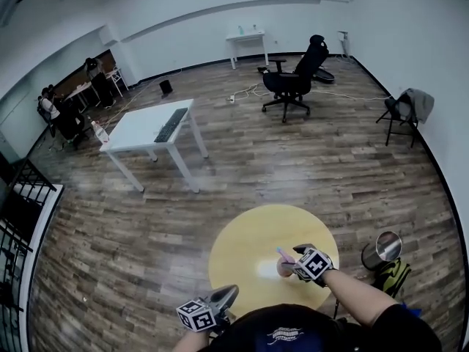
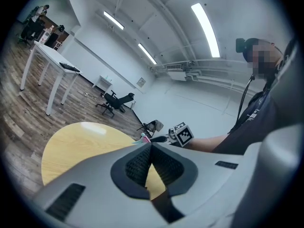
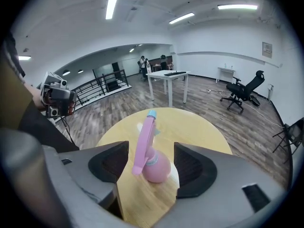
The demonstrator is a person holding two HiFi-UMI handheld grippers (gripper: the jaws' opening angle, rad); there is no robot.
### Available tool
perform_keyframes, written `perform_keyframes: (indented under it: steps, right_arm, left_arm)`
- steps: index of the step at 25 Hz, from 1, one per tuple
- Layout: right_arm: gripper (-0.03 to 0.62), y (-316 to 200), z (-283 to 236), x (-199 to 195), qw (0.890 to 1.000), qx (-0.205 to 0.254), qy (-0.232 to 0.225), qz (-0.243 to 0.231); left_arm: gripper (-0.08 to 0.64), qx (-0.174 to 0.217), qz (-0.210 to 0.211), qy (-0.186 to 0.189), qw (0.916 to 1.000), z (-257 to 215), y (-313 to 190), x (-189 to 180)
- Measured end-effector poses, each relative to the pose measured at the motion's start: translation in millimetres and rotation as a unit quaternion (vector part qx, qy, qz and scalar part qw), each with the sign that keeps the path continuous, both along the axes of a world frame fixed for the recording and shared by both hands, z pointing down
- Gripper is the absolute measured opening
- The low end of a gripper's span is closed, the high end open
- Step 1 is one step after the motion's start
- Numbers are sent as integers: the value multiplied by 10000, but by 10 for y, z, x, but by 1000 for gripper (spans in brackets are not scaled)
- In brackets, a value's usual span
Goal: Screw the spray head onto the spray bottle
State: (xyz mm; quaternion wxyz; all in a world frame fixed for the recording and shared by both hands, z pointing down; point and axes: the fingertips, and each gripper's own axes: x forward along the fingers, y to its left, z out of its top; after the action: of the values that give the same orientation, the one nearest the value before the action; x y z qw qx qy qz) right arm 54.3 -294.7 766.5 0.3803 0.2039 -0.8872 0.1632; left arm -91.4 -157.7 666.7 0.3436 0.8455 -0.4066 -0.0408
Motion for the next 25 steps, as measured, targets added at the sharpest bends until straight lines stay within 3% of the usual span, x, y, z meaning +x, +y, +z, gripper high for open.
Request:
perform_keyframes:
  steps: [5,10,12,14,16,18,20,21,24,25]
  right_arm:
    - [296,-34,14,-12,9999,85,148,7]
    - [293,35,381,-133,9971,62,761,62]
    - [176,43,469,-157,9964,71,831,138]
    - [171,26,418,-162,9977,-204,428,476]
    - [166,-11,45,-198,9912,-563,-596,1043]
    - [166,-46,-571,-216,9665,-766,-1914,1529]
    - [166,-22,-1269,-199,9297,-784,-3170,1701]
    - [166,16,-1588,-170,9112,-738,-3671,1720]
    - [166,202,-2231,-86,8636,-720,-4673,1749]
    - [166,285,-2351,-95,8516,-787,-4888,1721]
  left_arm:
    - [17,76,125,-29,9999,-67,11,68]
    - [18,140,477,-162,9986,-65,-1,-227]
    - [18,182,609,-181,9978,-46,-55,-339]
    - [17,173,665,-147,9975,-19,-117,-422]
    - [18,157,674,-145,9975,-13,-180,-473]
    - [18,277,773,-168,9965,-106,-248,-454]
    - [41,578,1081,-170,9923,-324,-306,-320]
    - [113,757,1282,-185,9887,-454,-325,-219]
    - [428,1315,1791,-429,9741,-822,-328,142]
    - [451,1532,1859,-540,9691,-938,-319,258]
